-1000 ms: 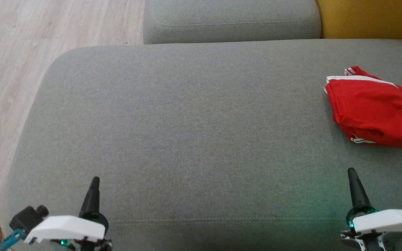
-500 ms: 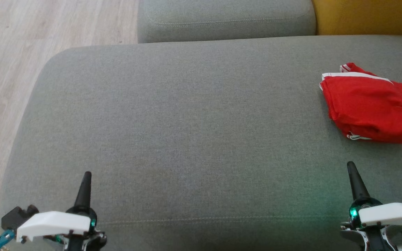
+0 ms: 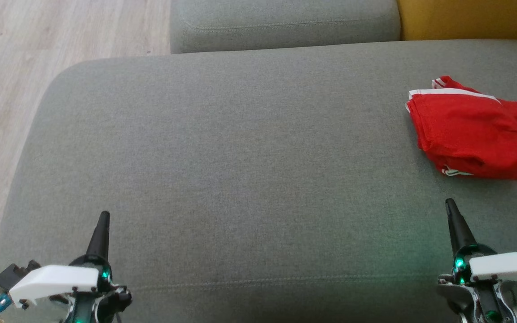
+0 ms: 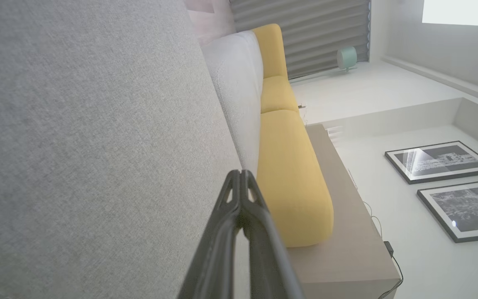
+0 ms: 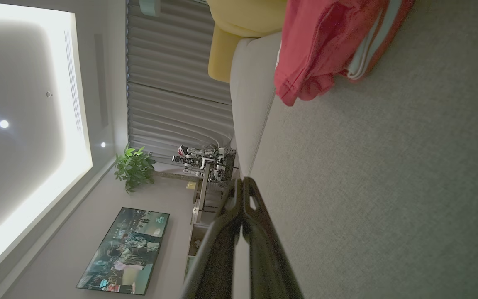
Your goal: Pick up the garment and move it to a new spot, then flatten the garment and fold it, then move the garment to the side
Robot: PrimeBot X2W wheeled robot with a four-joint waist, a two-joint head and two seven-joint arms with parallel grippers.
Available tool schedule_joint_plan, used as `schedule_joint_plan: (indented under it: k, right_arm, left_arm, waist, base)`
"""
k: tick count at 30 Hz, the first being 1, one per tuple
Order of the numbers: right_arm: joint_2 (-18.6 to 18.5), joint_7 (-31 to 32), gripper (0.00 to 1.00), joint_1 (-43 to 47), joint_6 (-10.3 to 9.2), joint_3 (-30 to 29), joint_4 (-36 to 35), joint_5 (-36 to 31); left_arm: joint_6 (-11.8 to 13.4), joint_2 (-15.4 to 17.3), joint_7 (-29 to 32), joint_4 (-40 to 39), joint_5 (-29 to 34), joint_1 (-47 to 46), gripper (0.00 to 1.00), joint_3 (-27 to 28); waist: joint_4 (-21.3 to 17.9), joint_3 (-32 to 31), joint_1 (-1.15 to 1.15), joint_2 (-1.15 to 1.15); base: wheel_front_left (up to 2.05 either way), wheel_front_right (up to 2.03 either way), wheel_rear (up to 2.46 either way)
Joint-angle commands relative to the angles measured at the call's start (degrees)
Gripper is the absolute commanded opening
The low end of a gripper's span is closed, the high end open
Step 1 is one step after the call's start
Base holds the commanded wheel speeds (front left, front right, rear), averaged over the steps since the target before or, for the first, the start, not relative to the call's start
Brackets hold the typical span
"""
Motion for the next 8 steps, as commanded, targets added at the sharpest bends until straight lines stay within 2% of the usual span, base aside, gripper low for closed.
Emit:
schedule_joint_plan:
  k: [1, 8]
  right_arm:
    - [-0.75, 0.58, 0.00, -3.26, 0.00, 0.80, -1.50, 1.90]
    - [-0.79, 1.75, 0.00, -4.23, 0.00, 0.74, -0.94, 6.43]
  left_arm:
    - [-0.57, 0.60, 0.58, -1.28, -2.05, -4.01, 0.00, 2.27]
    - [-1.10, 0.53, 1.80, -0.60, -7.14, -5.05, 0.00, 3.46]
  waist:
    - [-0.13, 0.05, 0.00, 0.00]
    - [-0.65, 0.26, 0.00, 0.00]
  base:
    - [0.00, 0.00, 0.00]
    - [0.00, 0.00, 0.00]
